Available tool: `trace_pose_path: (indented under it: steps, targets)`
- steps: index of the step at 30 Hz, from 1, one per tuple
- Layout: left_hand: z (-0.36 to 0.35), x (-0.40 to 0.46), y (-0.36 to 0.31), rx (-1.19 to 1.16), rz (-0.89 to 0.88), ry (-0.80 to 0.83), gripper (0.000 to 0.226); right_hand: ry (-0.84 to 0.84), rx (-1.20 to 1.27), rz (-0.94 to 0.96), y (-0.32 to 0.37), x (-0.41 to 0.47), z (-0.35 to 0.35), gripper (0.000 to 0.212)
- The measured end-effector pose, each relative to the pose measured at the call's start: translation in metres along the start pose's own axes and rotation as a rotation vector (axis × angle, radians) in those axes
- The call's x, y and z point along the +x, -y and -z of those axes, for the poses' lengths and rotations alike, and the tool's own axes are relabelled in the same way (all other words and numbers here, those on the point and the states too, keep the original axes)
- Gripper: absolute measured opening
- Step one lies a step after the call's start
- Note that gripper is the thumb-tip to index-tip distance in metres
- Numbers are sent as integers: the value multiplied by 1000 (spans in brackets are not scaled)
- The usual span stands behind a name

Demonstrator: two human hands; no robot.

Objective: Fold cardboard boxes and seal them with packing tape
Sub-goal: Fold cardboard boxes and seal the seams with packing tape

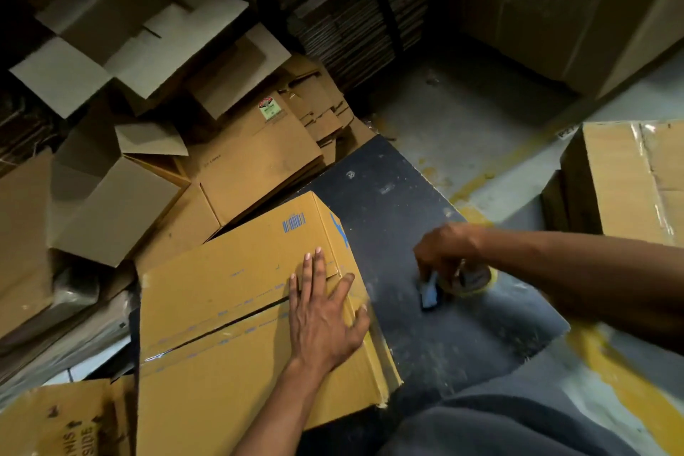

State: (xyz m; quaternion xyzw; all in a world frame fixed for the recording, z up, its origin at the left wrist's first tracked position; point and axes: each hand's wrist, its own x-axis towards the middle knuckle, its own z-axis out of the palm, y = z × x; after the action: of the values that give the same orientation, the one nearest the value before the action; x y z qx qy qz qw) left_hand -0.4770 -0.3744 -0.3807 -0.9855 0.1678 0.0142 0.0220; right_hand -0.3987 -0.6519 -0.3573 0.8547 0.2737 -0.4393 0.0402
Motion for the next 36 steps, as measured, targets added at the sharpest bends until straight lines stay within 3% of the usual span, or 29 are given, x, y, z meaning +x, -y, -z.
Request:
trace_pose_path:
  steps: [4, 9, 14, 18, 20, 21, 23, 24, 26, 29, 31, 34, 36]
  targets:
    - [2, 1, 1, 5, -32, -3, 68, -36, 305, 24, -31, 26, -18, 61]
    - [3, -2, 0, -96, 43, 4, 85, -138, 541, -7, -51, 44, -42, 59]
    - [-2, -6, -6, -262, 241, -88, 67, -277, 443, -114, -48, 45, -54, 59]
    - [-12, -9, -5, -229, 235, -86, 62, -361, 378, -250, -39, 39, -63, 52]
    - [-13, -9, -5, -234, 220, -102, 60, -478, 373, -287, -27, 38, -58, 64]
    - [-14, -9, -5, -244, 212, -109, 59, -596, 458, -224, -13, 36, -52, 74]
    - [-16, -8, -5, -256, 202, -121, 58, -834, 817, 109, 27, 31, -43, 86]
    - [-18, -8, -4, -258, 196, -124, 58, -866, 1013, 273, 53, 27, -41, 85]
    - [-20, -10, -1, -237, 172, -136, 57, -816, 1230, 429, 106, 28, -48, 84]
    - [-23, -11, 2, -206, 137, -132, 57, -761, 1258, 499, 156, 51, -75, 92]
    - [-22, -10, 0, -231, 157, -112, 57, -737, 1289, 450, 160, 68, -100, 98]
    - [-17, -9, -5, -255, 190, -85, 60, -553, 1308, 351, 149, 73, -130, 107]
    - [-16, -9, -6, -259, 187, -90, 60, -560, 1316, 323, 139, 67, -128, 117]
